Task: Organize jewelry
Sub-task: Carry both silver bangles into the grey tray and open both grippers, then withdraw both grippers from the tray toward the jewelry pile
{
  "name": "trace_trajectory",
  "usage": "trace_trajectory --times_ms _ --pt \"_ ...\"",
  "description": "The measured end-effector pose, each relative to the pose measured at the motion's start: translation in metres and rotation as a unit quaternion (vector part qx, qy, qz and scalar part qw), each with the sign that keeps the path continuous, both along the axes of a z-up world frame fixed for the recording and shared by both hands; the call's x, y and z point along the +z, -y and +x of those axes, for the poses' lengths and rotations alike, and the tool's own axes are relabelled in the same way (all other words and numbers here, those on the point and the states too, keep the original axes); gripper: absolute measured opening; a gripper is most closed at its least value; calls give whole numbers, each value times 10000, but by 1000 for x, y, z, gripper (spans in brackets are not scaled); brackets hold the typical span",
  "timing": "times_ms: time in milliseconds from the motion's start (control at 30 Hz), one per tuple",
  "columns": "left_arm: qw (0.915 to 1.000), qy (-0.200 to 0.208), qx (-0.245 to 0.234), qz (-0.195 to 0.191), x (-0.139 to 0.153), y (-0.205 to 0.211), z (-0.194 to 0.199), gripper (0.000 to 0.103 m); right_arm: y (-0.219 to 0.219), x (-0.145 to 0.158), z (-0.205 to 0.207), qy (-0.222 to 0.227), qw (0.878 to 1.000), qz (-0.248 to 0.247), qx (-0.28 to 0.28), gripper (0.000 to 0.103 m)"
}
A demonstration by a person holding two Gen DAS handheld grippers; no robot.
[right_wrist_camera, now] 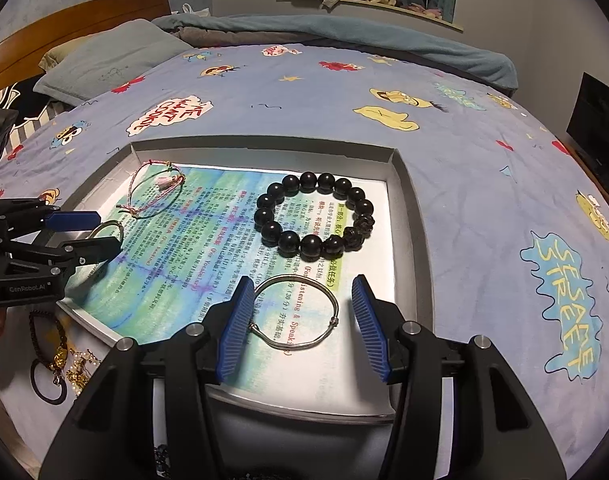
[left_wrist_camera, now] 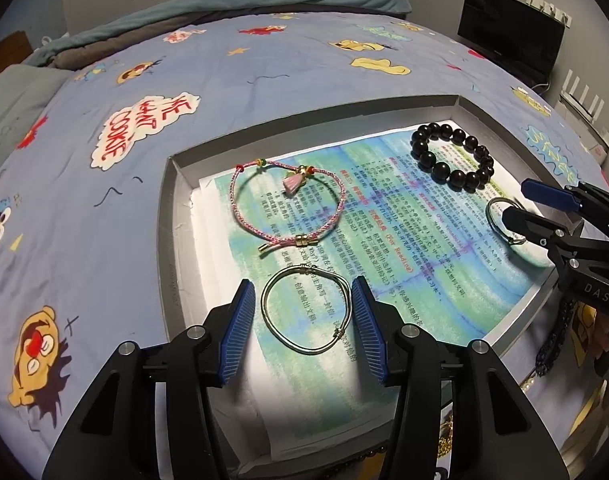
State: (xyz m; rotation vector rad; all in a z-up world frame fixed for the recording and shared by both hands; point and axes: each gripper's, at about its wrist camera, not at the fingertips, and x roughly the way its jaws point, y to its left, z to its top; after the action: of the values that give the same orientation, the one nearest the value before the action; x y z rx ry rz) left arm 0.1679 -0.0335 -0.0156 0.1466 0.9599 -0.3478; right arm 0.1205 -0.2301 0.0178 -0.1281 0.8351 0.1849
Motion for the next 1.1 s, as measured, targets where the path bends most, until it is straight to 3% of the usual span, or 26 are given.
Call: trace_trajectory --times_ms 133,200,333,400,467,767,1100 --pt "10000 31 7 -71 2 -2 -3 55 2 3 -3 32 9999 142 40 53" --pt "9999 124 28 -86 6 -3 -6 59 3 7 -7 109 9998 186 35 64" --pt "9992 377 29 -102 16 -3 -13 65 6 17 -14 283 9993 258 20 66" --pt "9986 513 41 -108 22 -4 -17 67 8 21 -18 341 9989 326 16 76" --pt "9976 678 76 -144 28 -7 -22 76 9 25 -22 416 9984 385 17 80" --pt "9939 1049 210 -261 42 -21 -42 85 18 39 -43 665 9966 474 -62 98" --pt "9893 1390 320 -316 53 -38 -68 91 31 52 -64 814 9948 584 -201 98"
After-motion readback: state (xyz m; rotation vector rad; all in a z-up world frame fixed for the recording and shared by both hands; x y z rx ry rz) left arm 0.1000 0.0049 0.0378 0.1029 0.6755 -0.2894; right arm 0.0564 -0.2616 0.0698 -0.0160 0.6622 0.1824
